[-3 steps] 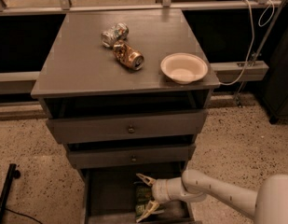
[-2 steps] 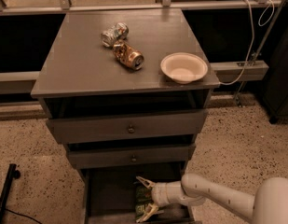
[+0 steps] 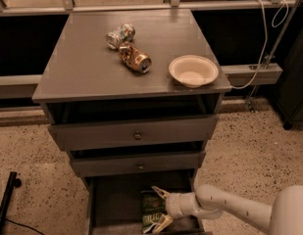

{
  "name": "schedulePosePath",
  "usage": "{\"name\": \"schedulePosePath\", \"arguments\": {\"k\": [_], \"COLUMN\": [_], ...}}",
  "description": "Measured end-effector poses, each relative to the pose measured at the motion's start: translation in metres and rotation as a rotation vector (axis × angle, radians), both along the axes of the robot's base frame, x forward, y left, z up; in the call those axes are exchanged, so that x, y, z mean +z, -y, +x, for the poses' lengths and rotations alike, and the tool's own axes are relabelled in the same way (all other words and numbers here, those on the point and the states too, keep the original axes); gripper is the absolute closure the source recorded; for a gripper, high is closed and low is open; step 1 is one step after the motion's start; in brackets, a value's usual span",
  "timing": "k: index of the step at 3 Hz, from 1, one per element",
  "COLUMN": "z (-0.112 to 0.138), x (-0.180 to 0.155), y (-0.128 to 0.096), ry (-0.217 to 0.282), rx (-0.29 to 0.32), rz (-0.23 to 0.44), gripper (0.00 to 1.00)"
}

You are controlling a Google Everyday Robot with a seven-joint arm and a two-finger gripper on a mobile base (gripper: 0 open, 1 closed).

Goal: Pick green jalapeno chip bag from bottom drawer and place on counter

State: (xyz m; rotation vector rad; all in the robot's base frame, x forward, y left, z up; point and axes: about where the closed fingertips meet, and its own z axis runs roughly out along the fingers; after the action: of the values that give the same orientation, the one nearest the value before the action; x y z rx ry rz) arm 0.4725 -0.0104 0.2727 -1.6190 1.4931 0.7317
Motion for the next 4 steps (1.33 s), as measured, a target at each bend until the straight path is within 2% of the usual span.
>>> {"name": "schedulePosePath", "arguments": {"k": [1, 2, 3, 4], "z": [-0.001, -0.002, 0.0, 0.001], "x": [-0.028, -0.049, -0.063, -0.073], "y": [0.027, 0.045, 0.055, 0.06], "ry": [-0.037, -0.053, -0.047, -0.05], "rx": [-0.054, -0.076, -0.087, -0.081], "rz": [-0.066, -0.073, -0.074, -0.086], "gripper": [0.0, 0.19, 0.26, 0.25]}}
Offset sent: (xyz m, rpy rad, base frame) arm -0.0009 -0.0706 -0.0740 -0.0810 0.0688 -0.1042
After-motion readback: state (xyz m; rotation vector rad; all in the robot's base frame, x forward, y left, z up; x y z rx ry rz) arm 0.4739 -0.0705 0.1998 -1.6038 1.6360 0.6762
